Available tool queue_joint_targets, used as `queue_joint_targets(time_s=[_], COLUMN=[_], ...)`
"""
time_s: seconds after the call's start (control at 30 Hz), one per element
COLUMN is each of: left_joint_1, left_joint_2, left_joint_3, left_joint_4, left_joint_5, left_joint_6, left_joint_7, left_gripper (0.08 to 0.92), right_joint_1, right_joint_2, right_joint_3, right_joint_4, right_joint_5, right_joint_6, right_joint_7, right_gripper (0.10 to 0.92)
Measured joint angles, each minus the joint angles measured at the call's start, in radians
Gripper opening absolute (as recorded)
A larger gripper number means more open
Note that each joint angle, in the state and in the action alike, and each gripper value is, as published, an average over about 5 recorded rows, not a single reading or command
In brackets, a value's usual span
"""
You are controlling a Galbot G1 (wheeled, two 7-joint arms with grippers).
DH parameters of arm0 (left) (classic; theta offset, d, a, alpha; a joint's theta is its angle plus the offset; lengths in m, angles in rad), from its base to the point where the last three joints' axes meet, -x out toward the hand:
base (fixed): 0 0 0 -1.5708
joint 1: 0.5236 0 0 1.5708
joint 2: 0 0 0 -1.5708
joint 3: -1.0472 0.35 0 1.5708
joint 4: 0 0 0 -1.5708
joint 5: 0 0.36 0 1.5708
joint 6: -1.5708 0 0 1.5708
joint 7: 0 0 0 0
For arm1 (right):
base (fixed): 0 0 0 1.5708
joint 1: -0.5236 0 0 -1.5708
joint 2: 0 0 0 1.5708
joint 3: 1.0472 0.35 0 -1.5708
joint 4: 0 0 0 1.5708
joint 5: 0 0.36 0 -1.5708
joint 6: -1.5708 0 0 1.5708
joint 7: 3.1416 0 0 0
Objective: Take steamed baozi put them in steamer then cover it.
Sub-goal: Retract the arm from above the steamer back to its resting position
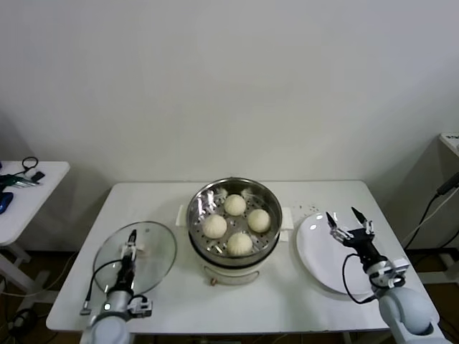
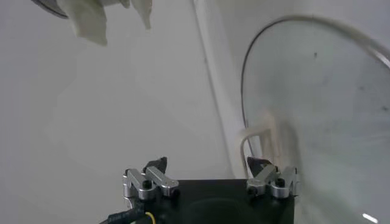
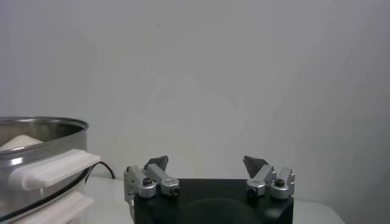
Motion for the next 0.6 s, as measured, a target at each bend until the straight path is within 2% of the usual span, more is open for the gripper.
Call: queue_joint_targets(time_s=[0.43,0.5,0.6], left_joint_1=[-0.074,-0.079,-0.087], left_joint_2=[0.011,0.014,0.016], left_joint_3=[0.011,0.015,0.020], left_joint_4=[0.099,0.109,0.123], left_joint_5=[-0.012,-0.018,-0.027], left_joint_6=[0.010,0.010,0.008], left_joint_7=[-0.035,-0.040,-0.044], left_gripper=[0.821,0.802,0.731], right_joint_1=[0.004,0.004,0.004], right_joint_2=[0.021,0.024,0.028], right_joint_3=[-0.008,-0.010,-0.012], right_joint_4=[-0.015,-0.017,-0.019], right_joint_5=[-0.043,-0.050,-0.060], right_joint_6=[0.010,0.012,0.015], right_joint_7=[-0.008,-0.010,-0.012], right_gripper=[0.823,0.823,0.823])
